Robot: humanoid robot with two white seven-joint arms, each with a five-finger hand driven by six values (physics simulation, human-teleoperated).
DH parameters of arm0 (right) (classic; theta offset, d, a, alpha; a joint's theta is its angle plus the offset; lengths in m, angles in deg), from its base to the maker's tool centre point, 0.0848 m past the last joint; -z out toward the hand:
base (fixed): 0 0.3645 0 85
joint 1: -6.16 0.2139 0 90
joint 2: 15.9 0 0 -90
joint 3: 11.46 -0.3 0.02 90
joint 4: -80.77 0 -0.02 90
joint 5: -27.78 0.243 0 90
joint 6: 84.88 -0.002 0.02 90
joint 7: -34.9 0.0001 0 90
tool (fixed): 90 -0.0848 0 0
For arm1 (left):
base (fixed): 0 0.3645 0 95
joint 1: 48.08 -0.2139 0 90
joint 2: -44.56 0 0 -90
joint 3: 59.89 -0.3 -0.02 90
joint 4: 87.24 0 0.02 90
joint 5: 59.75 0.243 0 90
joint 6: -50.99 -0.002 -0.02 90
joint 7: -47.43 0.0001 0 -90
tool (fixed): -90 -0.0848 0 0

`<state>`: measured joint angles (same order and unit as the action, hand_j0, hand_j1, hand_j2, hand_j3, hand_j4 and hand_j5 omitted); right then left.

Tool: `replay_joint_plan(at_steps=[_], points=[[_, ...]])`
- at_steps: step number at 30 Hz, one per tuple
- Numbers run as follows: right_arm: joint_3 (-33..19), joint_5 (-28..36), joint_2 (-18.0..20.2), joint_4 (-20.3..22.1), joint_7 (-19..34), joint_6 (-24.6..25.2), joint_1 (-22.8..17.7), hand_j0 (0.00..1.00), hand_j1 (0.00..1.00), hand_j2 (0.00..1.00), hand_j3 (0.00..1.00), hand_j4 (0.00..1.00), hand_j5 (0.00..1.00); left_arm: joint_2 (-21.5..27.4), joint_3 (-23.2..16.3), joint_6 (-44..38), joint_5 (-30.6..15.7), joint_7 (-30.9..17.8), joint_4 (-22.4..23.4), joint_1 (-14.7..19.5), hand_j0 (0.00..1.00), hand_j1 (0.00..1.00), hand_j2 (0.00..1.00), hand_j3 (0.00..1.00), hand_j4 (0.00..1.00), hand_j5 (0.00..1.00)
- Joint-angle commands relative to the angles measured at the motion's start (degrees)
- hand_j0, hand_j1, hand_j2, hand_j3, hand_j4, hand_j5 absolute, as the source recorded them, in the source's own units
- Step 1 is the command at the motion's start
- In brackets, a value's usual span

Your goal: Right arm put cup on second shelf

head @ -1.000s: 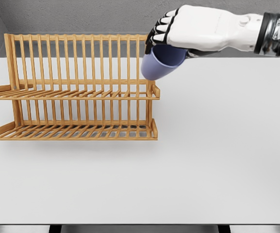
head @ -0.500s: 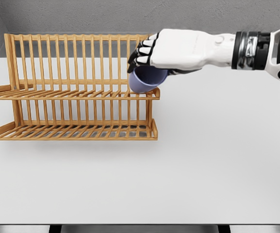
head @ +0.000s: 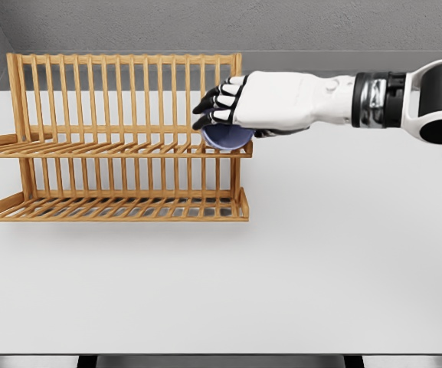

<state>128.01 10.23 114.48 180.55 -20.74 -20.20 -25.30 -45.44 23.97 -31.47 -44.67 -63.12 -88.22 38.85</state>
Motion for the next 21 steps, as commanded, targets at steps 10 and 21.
replay_joint_plan(at_steps=[10,21], points=[[-14.0,0.5,1.6,0.7,0.6,-1.1,0.0,1.00,1.00,1.00,1.00,1.00,1.00,0.0,0.0,0.0,0.0,0.0,0.0,0.0,1.00,1.00,1.00,1.00,1.00,1.00],[-52.0,0.8,1.6,0.7,0.6,-9.7,-37.1,1.00,1.00,1.00,1.00,1.00,1.00,0.0,0.0,0.0,0.0,0.0,0.0,0.0,1.00,1.00,1.00,1.00,1.00,1.00]])
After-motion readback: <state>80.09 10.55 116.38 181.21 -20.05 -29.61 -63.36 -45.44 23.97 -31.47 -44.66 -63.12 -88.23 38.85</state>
